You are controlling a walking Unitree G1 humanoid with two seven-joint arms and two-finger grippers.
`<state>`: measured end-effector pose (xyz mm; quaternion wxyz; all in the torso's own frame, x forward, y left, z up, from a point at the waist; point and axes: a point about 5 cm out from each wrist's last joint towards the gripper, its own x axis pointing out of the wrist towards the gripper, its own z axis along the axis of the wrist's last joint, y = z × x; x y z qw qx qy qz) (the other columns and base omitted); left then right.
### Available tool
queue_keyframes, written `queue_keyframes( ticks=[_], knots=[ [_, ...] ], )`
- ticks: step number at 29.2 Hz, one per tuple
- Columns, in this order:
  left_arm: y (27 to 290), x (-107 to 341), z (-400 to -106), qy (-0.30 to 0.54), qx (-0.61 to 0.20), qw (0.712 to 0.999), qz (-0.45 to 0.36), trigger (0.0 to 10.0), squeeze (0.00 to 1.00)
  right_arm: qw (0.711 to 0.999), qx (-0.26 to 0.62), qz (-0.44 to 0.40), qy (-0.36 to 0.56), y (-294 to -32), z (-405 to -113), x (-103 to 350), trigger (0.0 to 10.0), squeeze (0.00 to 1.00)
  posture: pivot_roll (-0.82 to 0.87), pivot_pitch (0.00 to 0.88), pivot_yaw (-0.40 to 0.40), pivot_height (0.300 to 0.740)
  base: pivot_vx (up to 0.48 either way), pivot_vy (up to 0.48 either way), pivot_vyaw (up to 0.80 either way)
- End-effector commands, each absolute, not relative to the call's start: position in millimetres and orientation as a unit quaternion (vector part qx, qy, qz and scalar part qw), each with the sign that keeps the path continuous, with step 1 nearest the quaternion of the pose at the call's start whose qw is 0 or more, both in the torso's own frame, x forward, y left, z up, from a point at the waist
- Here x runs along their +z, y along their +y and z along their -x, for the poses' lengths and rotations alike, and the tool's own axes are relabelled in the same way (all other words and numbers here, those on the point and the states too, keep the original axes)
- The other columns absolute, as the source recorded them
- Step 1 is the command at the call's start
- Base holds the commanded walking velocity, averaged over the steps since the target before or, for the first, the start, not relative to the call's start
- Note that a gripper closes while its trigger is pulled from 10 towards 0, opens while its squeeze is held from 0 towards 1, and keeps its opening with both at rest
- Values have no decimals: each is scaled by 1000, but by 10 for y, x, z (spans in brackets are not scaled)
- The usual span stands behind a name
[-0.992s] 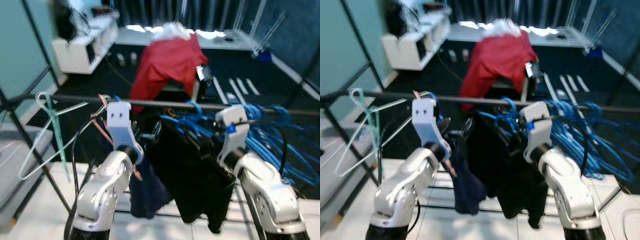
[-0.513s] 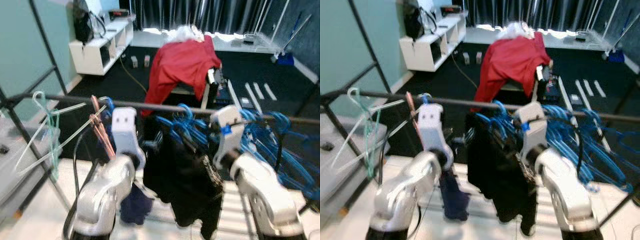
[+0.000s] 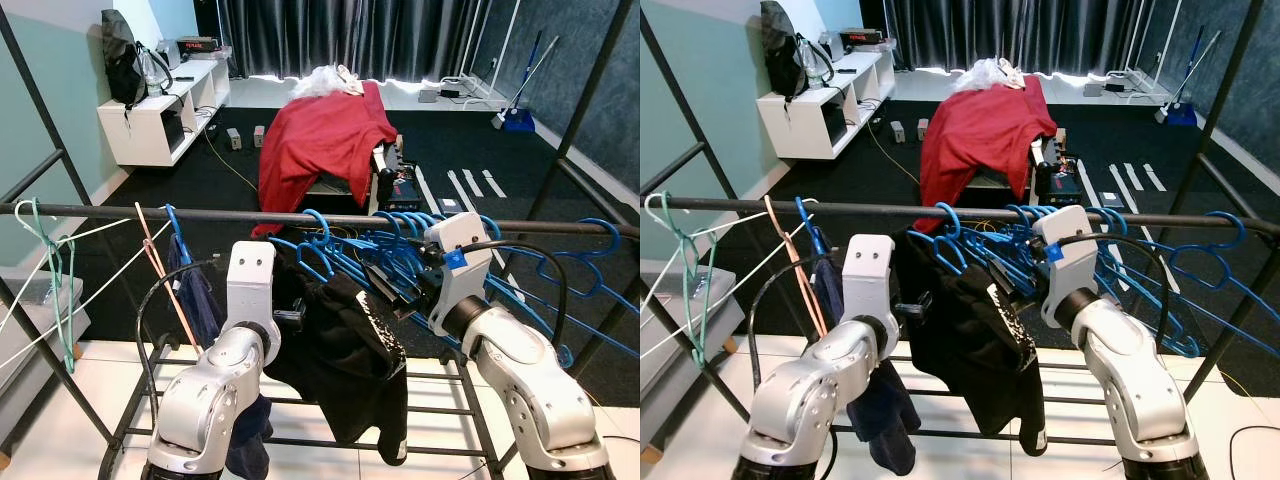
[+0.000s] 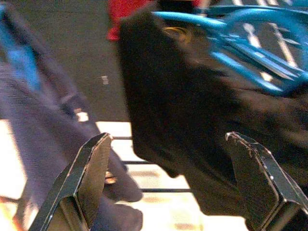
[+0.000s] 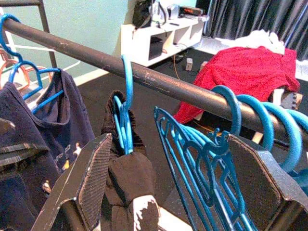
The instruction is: Hang hanger
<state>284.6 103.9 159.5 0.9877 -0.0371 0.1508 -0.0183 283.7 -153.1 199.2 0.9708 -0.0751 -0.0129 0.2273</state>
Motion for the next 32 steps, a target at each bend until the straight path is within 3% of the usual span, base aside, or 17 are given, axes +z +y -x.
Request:
queue_keyframes(
  ticks=[1,2,4,6,12,17,21,32],
  knots=[
    [1246,1591,-2866,135,34,990,24,10000,0,971,226,76,-19,-1526,-2828,2044,10000,0,-102,2,-10,740,0,0,0],
    [1414,1677,-2879,96,78,992,35,10000,0,971,225,79,-18,-1533,-2825,2044,10000,0,-103,0,-9,740,0,0,0],
    [1414,1677,-2879,96,78,992,35,10000,0,971,225,79,-18,-1533,-2825,2044,10000,0,-103,0,-9,740,0,0,0],
    [1597,1772,-2873,54,128,990,40,10000,0,971,225,83,-18,-1523,-2827,2045,10000,0,-103,0,-4,740,0,0,0],
    [1664,1761,-2870,55,144,988,27,10000,0,970,228,84,-19,-1502,-2832,2051,10000,0,-105,0,1,740,0,0,0],
    [1673,1597,-2871,94,135,986,28,10000,0,970,229,83,-20,-1481,-2830,2055,10000,0,-103,0,5,740,0,0,0],
    [1551,1284,-2861,167,80,983,18,10000,0,970,225,84,-26,-1474,-2834,2082,10000,0,-102,0,11,740,0,0,0],
    [1564,1036,-2861,211,69,975,-25,10000,0,971,220,83,-33,-1477,-2840,2114,10000,0,-107,0,16,740,0,0,0]
  ],
)
